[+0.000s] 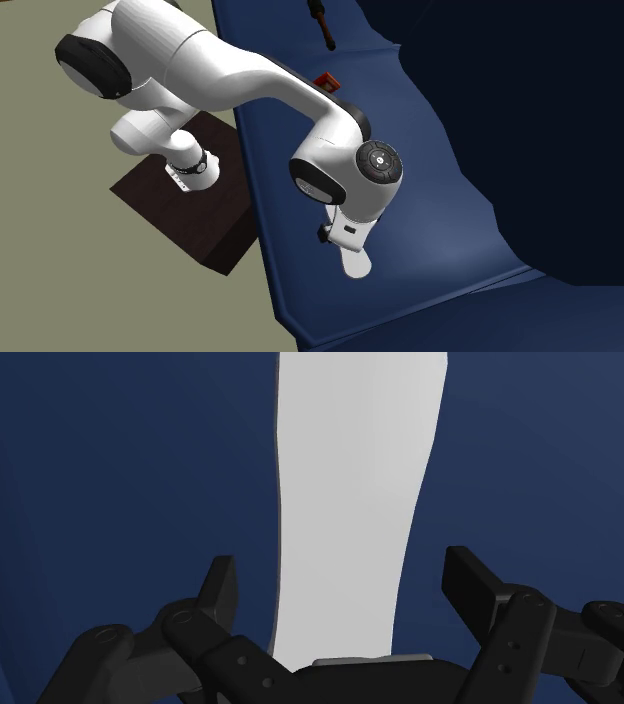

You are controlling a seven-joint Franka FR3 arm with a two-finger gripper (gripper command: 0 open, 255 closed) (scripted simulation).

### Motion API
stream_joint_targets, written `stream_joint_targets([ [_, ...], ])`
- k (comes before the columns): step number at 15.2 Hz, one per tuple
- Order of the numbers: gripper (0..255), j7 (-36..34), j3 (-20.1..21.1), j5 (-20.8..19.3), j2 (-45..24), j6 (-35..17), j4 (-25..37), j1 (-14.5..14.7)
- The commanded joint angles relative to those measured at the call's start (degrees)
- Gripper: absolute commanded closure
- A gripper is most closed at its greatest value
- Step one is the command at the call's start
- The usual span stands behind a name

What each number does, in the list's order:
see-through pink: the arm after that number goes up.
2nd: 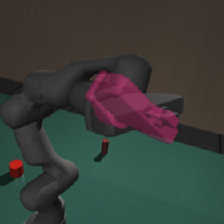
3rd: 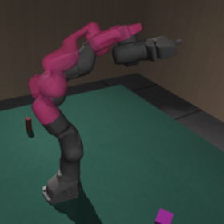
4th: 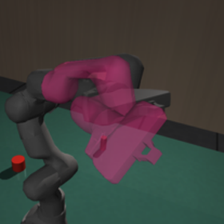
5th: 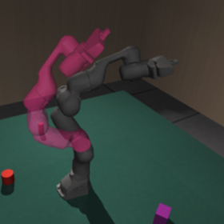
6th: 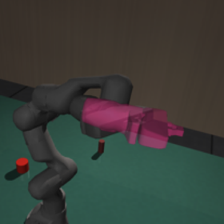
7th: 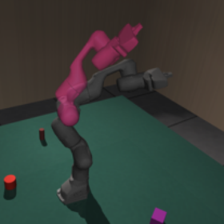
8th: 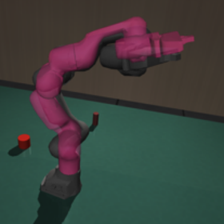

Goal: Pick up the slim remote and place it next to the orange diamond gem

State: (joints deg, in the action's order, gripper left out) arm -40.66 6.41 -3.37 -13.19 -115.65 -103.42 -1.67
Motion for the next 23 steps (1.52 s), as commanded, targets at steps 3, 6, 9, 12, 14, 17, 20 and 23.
stream_joint_targets([
  [3, 255, 0.0, 0.0, 0.0, 0.01, 0.0, 0.0, 0.0],
  [6, 255, 0.01, 0.0, 0.0, 0.01, 0.0, -0.01, 0.0],
  [9, 255, 0.0, 0.0, 0.0, 0.01, 0.0, -0.01, 0.0],
  [12, 255, 0.09, 0.02, 0.09, 0.46, 1.39, 0.94, -0.01],
  [14, 255, 0.17, 0.04, 0.17, 0.86, 2.81, 1.96, -0.01],
  [17, 255, 0.28, 0.07, 0.27, 1.39, 4.96, 3.58, -0.01],
  [20, 255, 0.38, 0.09, 0.36, 1.82, 7.13, 5.34, -0.01],
  [23, 255, 0.47, 0.11, 0.43, 2.14, 9.34, 7.23, 0.0],
])
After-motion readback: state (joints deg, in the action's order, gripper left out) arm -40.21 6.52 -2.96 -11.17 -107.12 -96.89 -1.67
